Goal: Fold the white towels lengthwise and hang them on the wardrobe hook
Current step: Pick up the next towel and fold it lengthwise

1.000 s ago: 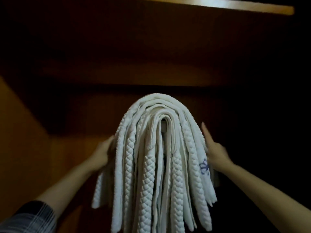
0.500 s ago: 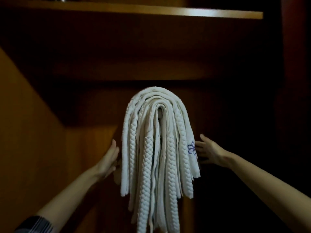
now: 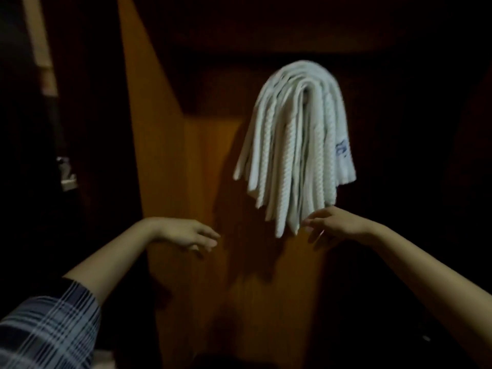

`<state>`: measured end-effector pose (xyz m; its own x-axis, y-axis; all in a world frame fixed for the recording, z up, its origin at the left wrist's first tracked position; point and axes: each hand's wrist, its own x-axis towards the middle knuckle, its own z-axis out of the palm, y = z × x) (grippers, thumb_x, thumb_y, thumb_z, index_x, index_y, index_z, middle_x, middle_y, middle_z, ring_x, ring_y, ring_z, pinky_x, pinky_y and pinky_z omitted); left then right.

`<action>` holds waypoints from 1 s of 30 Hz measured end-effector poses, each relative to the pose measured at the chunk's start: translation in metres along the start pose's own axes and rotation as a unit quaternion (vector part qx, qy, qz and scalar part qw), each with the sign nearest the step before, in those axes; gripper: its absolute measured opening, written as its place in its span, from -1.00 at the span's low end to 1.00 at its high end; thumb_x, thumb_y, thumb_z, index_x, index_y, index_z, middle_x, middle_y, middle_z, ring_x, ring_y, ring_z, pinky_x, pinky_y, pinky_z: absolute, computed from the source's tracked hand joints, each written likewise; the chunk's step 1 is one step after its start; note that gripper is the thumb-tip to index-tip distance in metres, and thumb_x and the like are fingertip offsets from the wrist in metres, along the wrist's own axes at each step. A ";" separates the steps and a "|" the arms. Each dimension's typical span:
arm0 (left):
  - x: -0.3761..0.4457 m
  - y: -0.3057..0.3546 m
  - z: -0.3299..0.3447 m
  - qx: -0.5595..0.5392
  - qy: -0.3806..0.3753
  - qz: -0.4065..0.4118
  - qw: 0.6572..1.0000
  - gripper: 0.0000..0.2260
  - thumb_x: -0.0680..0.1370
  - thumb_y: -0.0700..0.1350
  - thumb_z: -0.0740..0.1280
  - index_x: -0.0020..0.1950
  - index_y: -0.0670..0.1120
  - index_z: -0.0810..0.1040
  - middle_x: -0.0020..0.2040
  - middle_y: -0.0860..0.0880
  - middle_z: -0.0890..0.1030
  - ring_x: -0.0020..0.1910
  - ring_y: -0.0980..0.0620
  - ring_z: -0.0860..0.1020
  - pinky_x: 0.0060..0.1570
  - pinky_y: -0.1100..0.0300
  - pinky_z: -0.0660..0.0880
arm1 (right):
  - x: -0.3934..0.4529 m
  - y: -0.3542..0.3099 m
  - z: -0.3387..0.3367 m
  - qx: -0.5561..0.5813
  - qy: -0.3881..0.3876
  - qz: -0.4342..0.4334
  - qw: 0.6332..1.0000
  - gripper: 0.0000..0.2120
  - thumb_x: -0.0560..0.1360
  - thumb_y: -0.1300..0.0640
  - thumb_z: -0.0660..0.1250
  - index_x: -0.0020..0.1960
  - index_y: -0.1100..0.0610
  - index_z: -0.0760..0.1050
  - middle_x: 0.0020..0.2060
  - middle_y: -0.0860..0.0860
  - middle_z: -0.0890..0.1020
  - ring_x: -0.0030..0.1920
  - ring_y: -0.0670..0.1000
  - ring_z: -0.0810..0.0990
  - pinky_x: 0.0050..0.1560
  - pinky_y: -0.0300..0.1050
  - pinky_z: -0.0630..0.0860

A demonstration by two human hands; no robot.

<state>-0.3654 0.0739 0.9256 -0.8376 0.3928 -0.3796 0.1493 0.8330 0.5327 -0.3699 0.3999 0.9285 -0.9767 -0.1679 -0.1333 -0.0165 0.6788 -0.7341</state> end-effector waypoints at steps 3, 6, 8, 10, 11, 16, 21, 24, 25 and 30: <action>-0.030 -0.032 0.044 0.032 -0.045 -0.001 0.998 -0.54 0.61 0.01 0.19 0.48 -0.05 0.22 0.36 -0.05 0.44 0.24 0.07 0.49 0.25 0.22 0.43 | -0.008 0.004 0.054 -0.012 -0.098 0.002 0.995 -0.82 0.61 0.05 0.19 0.13 0.10 0.48 -0.14 0.11 0.69 -0.17 0.07 0.70 -0.20 -0.10 0.59; -0.070 -0.067 0.083 0.018 -0.056 -0.029 0.998 -0.53 0.60 0.03 0.20 0.49 -0.02 0.22 0.37 0.03 0.40 0.13 0.18 0.51 0.11 0.43 0.42 | -0.018 0.002 0.118 -0.042 -0.185 0.000 0.982 -0.83 0.62 0.11 0.14 0.15 0.07 0.47 -0.09 0.09 0.69 -0.12 0.05 0.70 -0.13 -0.10 0.60; -0.092 -0.097 0.108 0.040 -0.056 -0.061 0.996 -0.54 0.60 0.07 0.19 0.49 0.03 0.23 0.39 0.04 0.39 0.23 0.13 0.48 0.29 0.25 0.32 | -0.024 -0.002 0.157 -0.059 -0.227 -0.008 0.972 -0.83 0.63 0.12 0.13 0.16 0.05 0.45 -0.06 0.08 0.68 -0.11 0.03 0.70 -0.12 -0.12 0.61; -0.115 -0.127 0.130 0.042 -0.051 -0.096 0.993 -0.54 0.60 0.08 0.19 0.48 0.03 0.23 0.41 0.02 0.38 0.31 0.07 0.43 0.30 0.21 0.28 | -0.028 -0.008 0.193 -0.071 -0.263 -0.021 0.962 -0.83 0.63 0.11 0.13 0.16 0.03 0.44 -0.04 0.07 0.68 -0.11 0.00 0.69 -0.10 -0.15 0.61; -0.126 -0.141 0.139 0.031 -0.051 -0.112 0.992 -0.54 0.60 0.06 0.19 0.49 0.01 0.23 0.42 0.01 0.37 0.31 0.06 0.43 0.26 0.24 0.32 | -0.031 -0.012 0.210 -0.075 -0.277 -0.026 0.958 -0.84 0.63 0.11 0.14 0.16 0.03 0.44 -0.04 0.07 0.67 -0.10 0.00 0.69 -0.10 -0.17 0.60; -0.174 -0.210 0.175 -0.015 -0.039 -0.163 0.986 -0.56 0.62 -0.01 0.19 0.48 -0.07 0.25 0.36 -0.07 0.44 0.21 0.01 0.52 0.14 0.26 0.39 | -0.036 -0.035 0.297 -0.052 -0.352 -0.033 0.934 -0.82 0.63 0.19 0.12 0.17 0.07 0.43 0.01 0.10 0.62 -0.10 0.04 0.66 -0.03 -0.09 0.59; -0.212 -0.298 0.206 -0.101 -0.035 -0.231 0.967 -0.56 0.60 -0.02 0.23 0.46 -0.08 0.28 0.19 -0.04 0.50 0.16 -0.02 0.55 0.17 0.19 0.46 | -0.021 -0.050 0.404 -0.060 -0.376 -0.022 0.924 -0.80 0.64 0.19 0.10 0.18 0.13 0.44 -0.08 0.16 0.64 -0.19 0.03 0.67 -0.11 -0.09 0.56; -0.232 -0.362 0.223 -0.117 -0.044 -0.260 0.958 -0.55 0.61 -0.03 0.22 0.47 -0.09 0.26 0.35 -0.09 0.43 0.21 -0.04 0.52 0.17 0.23 0.41 | -0.007 -0.055 0.474 -0.048 -0.376 0.004 0.925 -0.83 0.62 0.16 0.14 0.13 0.13 0.48 -0.18 0.09 0.66 -0.26 -0.03 0.68 -0.26 -0.19 0.55; -0.239 -0.384 0.227 -0.130 -0.055 -0.270 0.953 -0.54 0.60 -0.02 0.22 0.48 -0.09 0.25 0.38 -0.09 0.41 0.21 -0.04 0.52 0.13 0.25 0.40 | -0.003 -0.057 0.496 -0.045 -0.379 0.016 0.924 -0.83 0.61 0.16 0.16 0.12 0.16 0.49 -0.21 0.07 0.67 -0.27 -0.03 0.68 -0.28 -0.20 0.55; -0.259 -0.486 0.238 -0.140 -0.093 -0.285 0.944 -0.55 0.61 0.04 0.18 0.48 -0.05 0.25 0.45 -0.06 0.31 0.20 -0.01 0.53 0.11 0.24 0.38 | 0.013 -0.070 0.589 -0.034 -0.389 0.064 0.918 -0.87 0.58 0.11 0.23 0.02 0.06 0.55 -0.21 0.08 0.70 -0.20 0.03 0.69 -0.15 -0.13 0.57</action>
<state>-0.0965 -0.3399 0.5853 -0.6287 -0.0055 -0.7776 -0.4647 0.8045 0.3700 -0.2555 -0.0707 0.5863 -0.5228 -0.5258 -0.6710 0.0491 0.7673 -0.6395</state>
